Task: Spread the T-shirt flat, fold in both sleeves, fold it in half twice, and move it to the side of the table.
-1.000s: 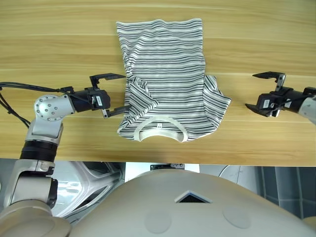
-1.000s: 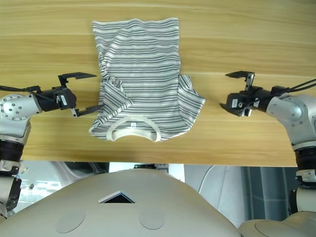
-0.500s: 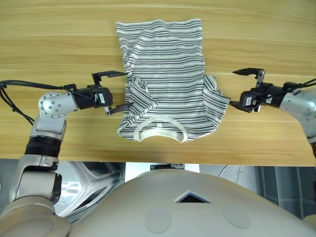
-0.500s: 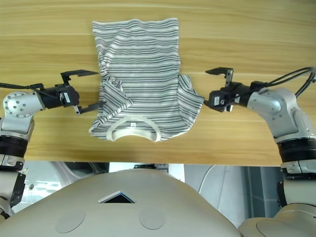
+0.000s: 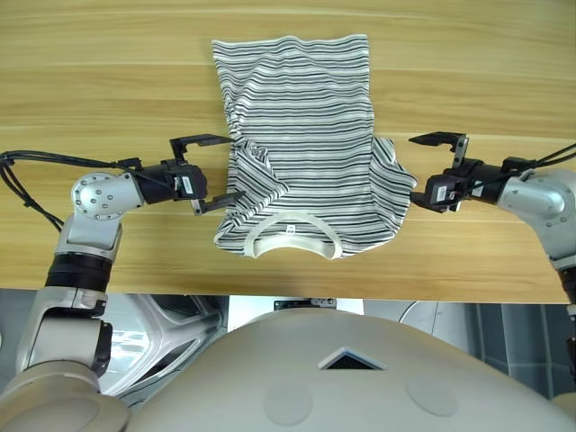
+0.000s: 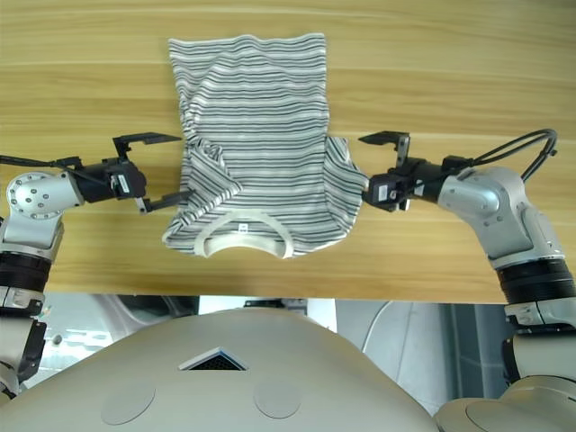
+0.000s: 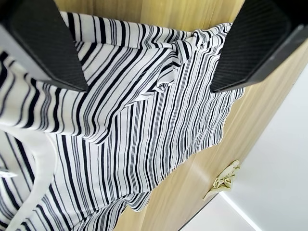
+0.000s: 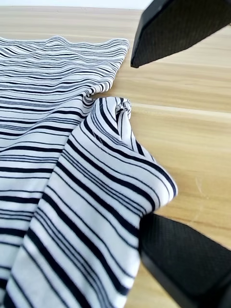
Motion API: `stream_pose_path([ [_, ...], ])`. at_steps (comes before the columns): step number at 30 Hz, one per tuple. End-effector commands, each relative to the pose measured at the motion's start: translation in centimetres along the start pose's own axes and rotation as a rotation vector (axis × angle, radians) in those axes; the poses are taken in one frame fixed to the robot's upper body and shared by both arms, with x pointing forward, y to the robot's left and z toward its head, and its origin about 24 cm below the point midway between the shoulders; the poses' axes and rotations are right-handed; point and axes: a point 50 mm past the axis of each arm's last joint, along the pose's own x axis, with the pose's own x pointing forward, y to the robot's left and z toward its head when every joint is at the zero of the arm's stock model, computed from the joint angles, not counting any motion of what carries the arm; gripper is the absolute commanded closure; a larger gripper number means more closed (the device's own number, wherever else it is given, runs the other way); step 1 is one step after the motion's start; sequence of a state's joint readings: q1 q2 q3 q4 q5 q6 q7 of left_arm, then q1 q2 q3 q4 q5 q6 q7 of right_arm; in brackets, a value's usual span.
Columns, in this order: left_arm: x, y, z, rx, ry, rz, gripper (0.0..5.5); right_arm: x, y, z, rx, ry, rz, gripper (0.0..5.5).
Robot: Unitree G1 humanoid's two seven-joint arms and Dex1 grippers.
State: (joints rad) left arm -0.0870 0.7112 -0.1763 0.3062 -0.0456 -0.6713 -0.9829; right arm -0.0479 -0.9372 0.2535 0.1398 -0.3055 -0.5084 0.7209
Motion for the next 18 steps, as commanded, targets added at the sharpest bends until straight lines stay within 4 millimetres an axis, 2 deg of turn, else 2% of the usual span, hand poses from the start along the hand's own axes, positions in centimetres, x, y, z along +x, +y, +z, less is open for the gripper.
stream_pose_path([
  [1, -0.36, 0.4, 0.11, 0.021, 0.013, 0.015, 0.77, 0.48, 3.26, -0.47, 0.045, 0.038, 0.172, 0.1],
  [18, -0.19, 0.45, 0.28, 0.033, 0.01, 0.024, 0.74, 0.16, 3.18, -0.82, 0.046, 0.06, 0.173, 3.3],
])
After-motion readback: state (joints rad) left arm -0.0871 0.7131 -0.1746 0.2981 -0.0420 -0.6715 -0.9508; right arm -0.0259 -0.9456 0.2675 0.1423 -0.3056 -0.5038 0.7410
